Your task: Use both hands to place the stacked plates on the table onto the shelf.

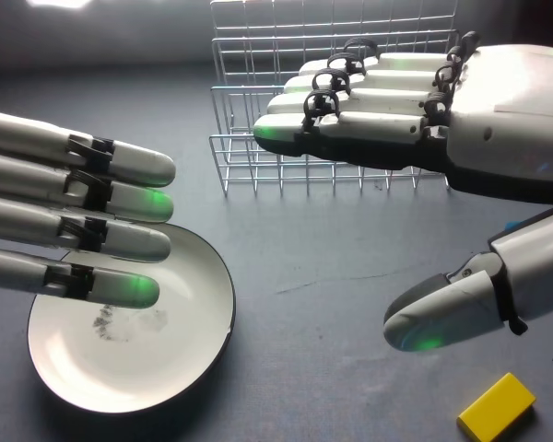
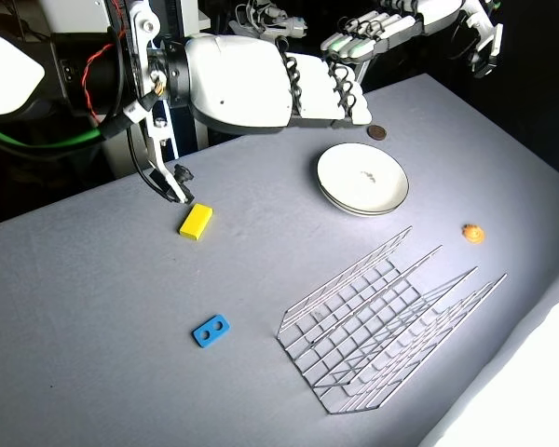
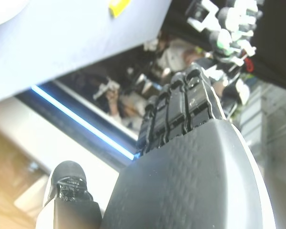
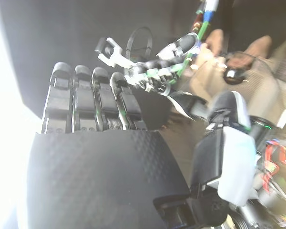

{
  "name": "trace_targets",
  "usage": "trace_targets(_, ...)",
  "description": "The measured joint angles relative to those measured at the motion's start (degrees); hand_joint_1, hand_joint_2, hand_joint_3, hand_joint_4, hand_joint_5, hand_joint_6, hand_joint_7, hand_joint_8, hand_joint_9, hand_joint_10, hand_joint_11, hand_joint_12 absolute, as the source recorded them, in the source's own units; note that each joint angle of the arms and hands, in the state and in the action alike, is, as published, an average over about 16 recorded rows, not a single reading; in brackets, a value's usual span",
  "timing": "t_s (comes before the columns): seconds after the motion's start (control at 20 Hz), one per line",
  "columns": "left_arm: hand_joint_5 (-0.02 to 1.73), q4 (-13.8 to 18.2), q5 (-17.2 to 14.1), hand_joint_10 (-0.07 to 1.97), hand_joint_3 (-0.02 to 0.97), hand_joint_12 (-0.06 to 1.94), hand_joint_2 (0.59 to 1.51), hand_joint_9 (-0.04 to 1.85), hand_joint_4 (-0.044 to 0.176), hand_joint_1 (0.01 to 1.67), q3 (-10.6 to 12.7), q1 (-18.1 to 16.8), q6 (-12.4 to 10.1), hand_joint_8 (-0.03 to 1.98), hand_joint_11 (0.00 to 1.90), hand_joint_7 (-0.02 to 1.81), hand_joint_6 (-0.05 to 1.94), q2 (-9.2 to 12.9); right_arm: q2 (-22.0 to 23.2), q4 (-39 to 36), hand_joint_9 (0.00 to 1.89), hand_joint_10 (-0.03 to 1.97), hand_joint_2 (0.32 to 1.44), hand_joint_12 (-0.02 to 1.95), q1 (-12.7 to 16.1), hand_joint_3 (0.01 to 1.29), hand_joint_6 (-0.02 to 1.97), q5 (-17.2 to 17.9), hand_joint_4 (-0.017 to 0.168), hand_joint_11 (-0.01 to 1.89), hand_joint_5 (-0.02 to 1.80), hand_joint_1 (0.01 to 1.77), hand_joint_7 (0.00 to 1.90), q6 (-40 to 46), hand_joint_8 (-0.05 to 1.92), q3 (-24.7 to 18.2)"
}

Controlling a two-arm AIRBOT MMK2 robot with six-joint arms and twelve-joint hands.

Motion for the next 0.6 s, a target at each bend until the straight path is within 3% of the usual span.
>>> trace_targets(0.25, 0.02, 1.2, 0.4, 0.01, 0.023, -0.01, 1.05, 0.02, -0.002, 0.02, -0.4, -0.6, -0.7, -0.02, 0.02, 0.02, -0.01, 0.1, -0.5, -1.2, 0.02, 0.0, 0.94, -0.01, 0.5, 0.03, 0.03, -0.3, -0.003, 0.02, 0.02, 0.17, 0.02, 2.9, 0.01, 0.5)
trace_targets(0.6, 0.02, 3.8, 2.7, 0.01, 0.024, -0.01, 1.045, 0.02, -0.001, 0.02, -2.8, -0.3, -2.8, -0.02, 0.02, 0.02, -0.01, 0.5, -1.0, -1.0, 0.02, 0.0, 0.95, -0.01, 0.9, 0.03, 0.03, -0.8, -0.004, 0.02, 0.02, 0.19, 0.02, 3.0, 0.01, 0.5)
